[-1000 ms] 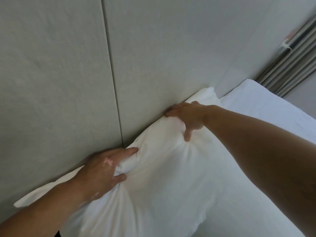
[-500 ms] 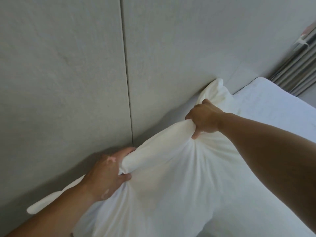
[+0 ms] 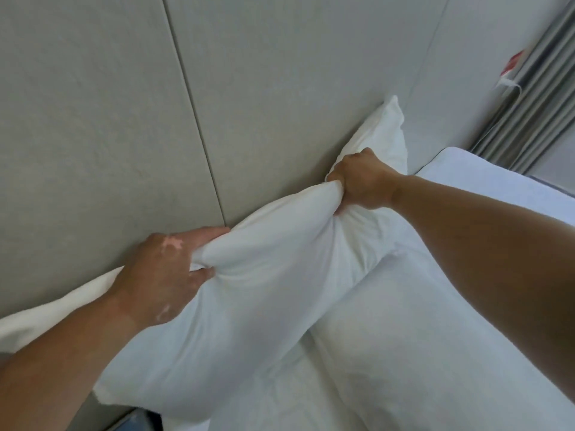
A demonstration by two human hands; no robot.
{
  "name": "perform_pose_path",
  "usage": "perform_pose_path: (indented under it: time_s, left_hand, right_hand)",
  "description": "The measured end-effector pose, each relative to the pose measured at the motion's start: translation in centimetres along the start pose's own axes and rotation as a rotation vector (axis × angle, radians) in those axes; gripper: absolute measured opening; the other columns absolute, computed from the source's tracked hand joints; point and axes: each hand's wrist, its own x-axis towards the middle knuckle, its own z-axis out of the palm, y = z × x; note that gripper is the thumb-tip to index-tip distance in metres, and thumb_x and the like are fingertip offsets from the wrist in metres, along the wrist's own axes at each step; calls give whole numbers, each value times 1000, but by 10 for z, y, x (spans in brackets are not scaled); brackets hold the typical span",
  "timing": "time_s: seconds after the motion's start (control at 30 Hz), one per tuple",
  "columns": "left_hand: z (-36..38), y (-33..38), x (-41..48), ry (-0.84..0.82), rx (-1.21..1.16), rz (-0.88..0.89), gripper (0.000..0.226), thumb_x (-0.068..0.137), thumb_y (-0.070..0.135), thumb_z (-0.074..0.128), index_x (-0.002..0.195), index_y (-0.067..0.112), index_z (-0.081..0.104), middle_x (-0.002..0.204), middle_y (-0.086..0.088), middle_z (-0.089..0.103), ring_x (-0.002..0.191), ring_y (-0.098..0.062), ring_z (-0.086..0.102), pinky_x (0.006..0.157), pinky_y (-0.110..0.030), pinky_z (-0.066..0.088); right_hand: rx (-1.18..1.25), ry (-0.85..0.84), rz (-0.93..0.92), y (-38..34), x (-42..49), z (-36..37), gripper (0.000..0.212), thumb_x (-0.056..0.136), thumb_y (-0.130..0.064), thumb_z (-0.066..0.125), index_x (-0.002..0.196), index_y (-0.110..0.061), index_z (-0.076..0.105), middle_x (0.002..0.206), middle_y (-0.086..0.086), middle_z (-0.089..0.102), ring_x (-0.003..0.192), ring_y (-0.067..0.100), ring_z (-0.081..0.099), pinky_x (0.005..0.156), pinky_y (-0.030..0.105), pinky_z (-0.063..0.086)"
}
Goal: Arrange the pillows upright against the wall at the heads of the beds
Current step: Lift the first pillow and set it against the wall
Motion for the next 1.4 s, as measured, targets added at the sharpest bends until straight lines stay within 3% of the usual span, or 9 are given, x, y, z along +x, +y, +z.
perform_pose_path:
  time_s: [0.17, 0.3, 0.47, 0.6, 0.7, 0.9, 1.07, 1.2, 1.4]
  left_hand:
    - [46, -16, -1, -38, 56, -10, 62, 83, 22, 78, 138, 40, 57, 123, 5, 73, 108, -18, 71, 94, -23, 48]
    - [93, -39, -6, -155, 92, -15, 61, 88, 23, 73, 142, 37, 50, 132, 7, 68, 116, -13, 66, 96, -7, 30]
    - [99, -70, -26, -65, 240, -118, 77, 74, 70, 53, 131, 20, 64, 119, -3, 74, 108, -25, 70, 94, -34, 52]
    - [80, -79, -60, -200, 396, -281, 105, 53, 92, 50, 138, 30, 52, 130, 3, 67, 119, -25, 63, 96, -41, 51]
    - [68, -85, -69, -256, 333, -420, 89, 60, 79, 67, 134, 31, 51, 123, 0, 70, 113, -26, 65, 90, -35, 49]
    - [51, -85, -65, -152, 203, -430, 45, 76, 42, 80, 116, 25, 69, 109, -3, 76, 100, -29, 68, 74, -28, 42]
    - [40, -85, -63, -60, 268, -394, 46, 73, 39, 84, 112, 17, 71, 101, -11, 76, 94, -35, 69, 70, -30, 36]
    - [57, -96, -63, -159, 255, -472, 47, 57, 56, 86, 74, 29, 53, 84, -8, 74, 80, -34, 68, 64, -34, 43]
    - [77, -98, -67, -91, 259, -475, 56, 55, 57, 88, 78, 16, 58, 81, -13, 73, 75, -36, 67, 59, -33, 37]
  right_hand:
    - [17, -45, 21, -9, -5, 49, 35, 83, -51, 73, 112, -32, 74, 106, -3, 66, 111, 25, 56, 93, 41, 37]
    - [121, -155, 96, -20, -11, 118, 52, 85, -46, 76, 134, -35, 65, 112, 0, 53, 116, 28, 50, 104, 40, 39]
    - [64, -185, 57, -28, -1, 159, 97, 75, -49, 83, 157, -35, 35, 151, 0, 44, 139, 26, 42, 120, 45, 22]
    - [-37, -175, 3, -9, 7, 148, 107, 67, -62, 82, 158, -37, 32, 164, -4, 32, 153, 25, 21, 117, 59, 18]
    - [-72, -239, 42, -4, 6, 134, 85, 80, -54, 78, 153, -36, 40, 155, -6, 45, 149, 23, 28, 112, 65, 21]
    - [0, -141, 127, -16, 12, 119, 16, 92, -30, 68, 108, -28, 67, 115, 0, 69, 120, 29, 55, 98, 54, 41]
    - [19, -102, 132, -10, 16, 107, 22, 90, -31, 72, 111, -25, 70, 113, 4, 71, 116, 32, 57, 97, 51, 44]
    - [12, -161, 119, -18, 8, 126, 38, 92, -33, 70, 129, -31, 62, 123, -1, 67, 127, 28, 50, 99, 54, 37]
    - [-6, -224, 101, -20, 11, 150, 68, 90, -35, 73, 150, -30, 43, 152, -2, 50, 147, 23, 35, 112, 61, 26]
